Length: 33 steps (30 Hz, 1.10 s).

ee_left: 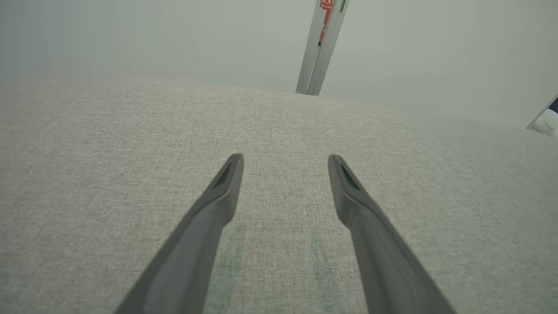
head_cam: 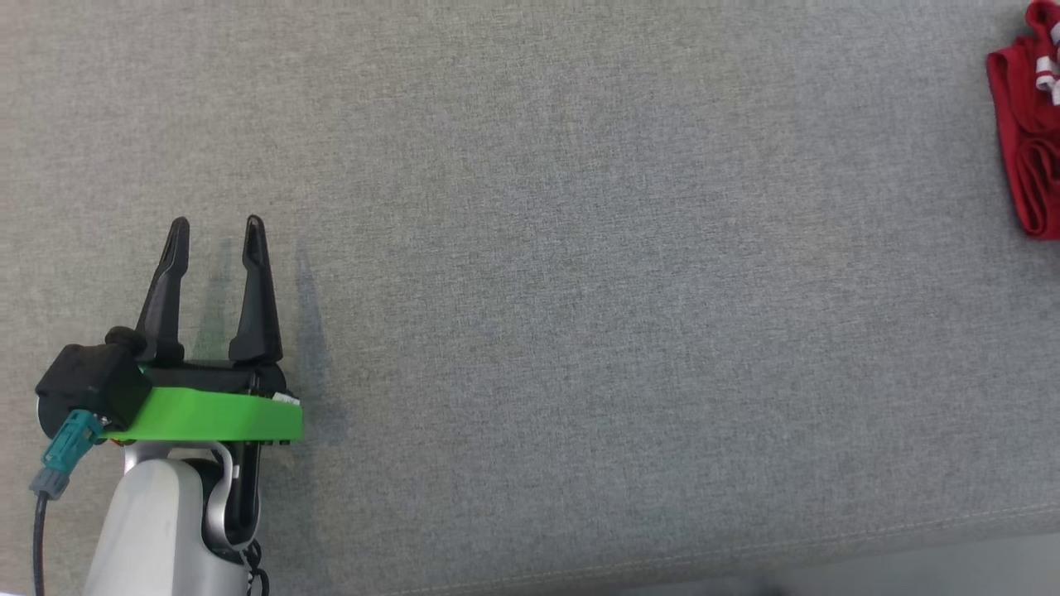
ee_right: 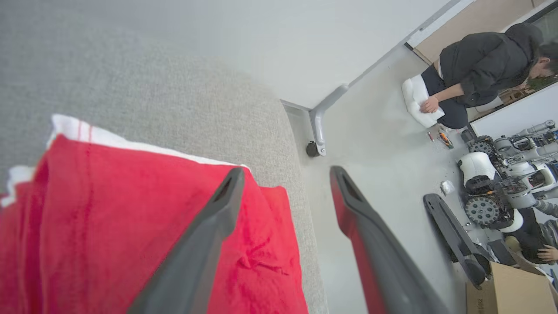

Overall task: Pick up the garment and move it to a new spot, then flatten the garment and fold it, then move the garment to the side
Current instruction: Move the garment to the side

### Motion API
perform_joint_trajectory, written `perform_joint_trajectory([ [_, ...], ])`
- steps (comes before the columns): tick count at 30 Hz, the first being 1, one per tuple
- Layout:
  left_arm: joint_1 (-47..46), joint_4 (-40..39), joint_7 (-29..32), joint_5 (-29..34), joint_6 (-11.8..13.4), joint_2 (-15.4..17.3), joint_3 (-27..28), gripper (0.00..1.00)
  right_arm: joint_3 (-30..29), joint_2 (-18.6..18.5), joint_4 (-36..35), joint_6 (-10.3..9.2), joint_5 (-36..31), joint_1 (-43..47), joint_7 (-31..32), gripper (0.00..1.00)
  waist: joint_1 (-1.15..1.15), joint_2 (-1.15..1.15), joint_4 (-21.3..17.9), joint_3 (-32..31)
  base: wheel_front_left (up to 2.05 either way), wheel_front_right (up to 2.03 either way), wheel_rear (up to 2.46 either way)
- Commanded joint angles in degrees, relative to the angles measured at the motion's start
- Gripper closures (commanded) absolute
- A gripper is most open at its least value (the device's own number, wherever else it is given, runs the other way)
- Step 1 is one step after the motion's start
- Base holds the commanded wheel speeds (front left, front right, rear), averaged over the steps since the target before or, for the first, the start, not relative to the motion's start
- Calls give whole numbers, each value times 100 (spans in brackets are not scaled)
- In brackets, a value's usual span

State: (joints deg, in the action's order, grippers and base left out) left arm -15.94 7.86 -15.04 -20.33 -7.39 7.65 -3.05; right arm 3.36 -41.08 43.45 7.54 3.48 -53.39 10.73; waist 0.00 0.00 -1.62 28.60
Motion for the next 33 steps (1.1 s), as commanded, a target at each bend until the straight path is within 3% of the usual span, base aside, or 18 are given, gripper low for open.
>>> perform_joint_trajectory([
  [1,-63,-15,-15,52,-19,-37,45,0,-182,103,-79,-9,101,66,-265,0,0,0,46,-173,0,0,0],
  [10,264,54,-15,128,-20,-270,304,0,-673,1134,-1257,-9,774,1379,-1477,0,0,0,154,-1085,0,0,0],
  [16,414,276,-15,158,-19,-372,280,0,-749,1711,-2389,-9,849,2693,-1663,0,0,0,341,-1667,0,0,0],
  [22,499,535,-15,171,-19,-417,237,0,-705,2272,-3060,-9,863,3558,-1590,0,0,0,469,-2016,0,0,0],
  [33,740,825,-15,223,-20,-458,163,0,-408,2871,-2952,-8,1124,4096,-1559,0,0,0,627,-2535,0,0,0],
])
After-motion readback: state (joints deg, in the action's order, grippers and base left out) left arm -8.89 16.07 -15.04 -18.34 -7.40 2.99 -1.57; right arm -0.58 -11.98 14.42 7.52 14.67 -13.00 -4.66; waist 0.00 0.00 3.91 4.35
